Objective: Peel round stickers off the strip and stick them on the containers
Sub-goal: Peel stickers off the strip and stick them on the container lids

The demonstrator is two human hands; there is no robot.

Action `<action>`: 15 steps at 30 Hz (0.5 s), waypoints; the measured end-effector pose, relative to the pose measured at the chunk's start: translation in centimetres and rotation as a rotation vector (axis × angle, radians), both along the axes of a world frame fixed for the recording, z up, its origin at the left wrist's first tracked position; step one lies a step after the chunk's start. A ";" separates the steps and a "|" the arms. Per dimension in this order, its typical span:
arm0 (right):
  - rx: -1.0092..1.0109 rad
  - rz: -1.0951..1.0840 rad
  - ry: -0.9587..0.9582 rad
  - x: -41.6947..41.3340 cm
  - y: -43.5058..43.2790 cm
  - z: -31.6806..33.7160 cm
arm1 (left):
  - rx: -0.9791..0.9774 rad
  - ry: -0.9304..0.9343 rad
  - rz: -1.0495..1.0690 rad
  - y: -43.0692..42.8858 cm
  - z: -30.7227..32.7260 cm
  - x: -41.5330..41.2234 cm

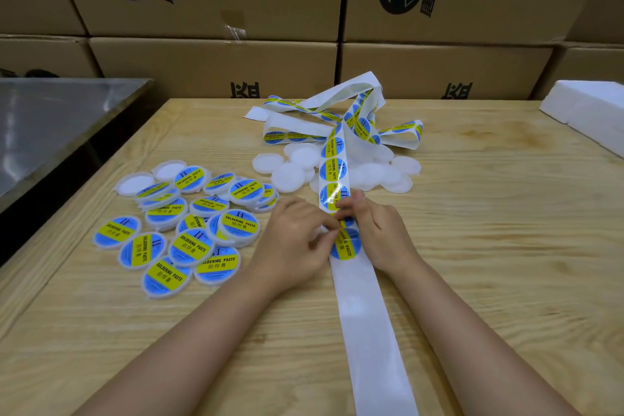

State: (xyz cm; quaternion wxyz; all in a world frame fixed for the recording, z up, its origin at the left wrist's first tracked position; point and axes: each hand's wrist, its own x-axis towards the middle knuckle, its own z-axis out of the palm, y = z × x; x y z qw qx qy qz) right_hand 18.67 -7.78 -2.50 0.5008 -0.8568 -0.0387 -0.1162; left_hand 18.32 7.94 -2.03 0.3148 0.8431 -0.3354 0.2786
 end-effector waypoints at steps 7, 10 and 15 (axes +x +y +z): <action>0.003 0.017 -0.013 0.1 -0.4 0.0 | -0.521 0.300 0.099 0.9 0.6 0.1; -0.024 0.017 -0.018 0.0 -0.5 0.1 | -0.645 0.396 0.149 1.2 0.6 0.6; -0.053 -0.004 -0.064 0.0 -0.2 0.1 | -0.803 0.483 0.151 1.4 0.6 1.0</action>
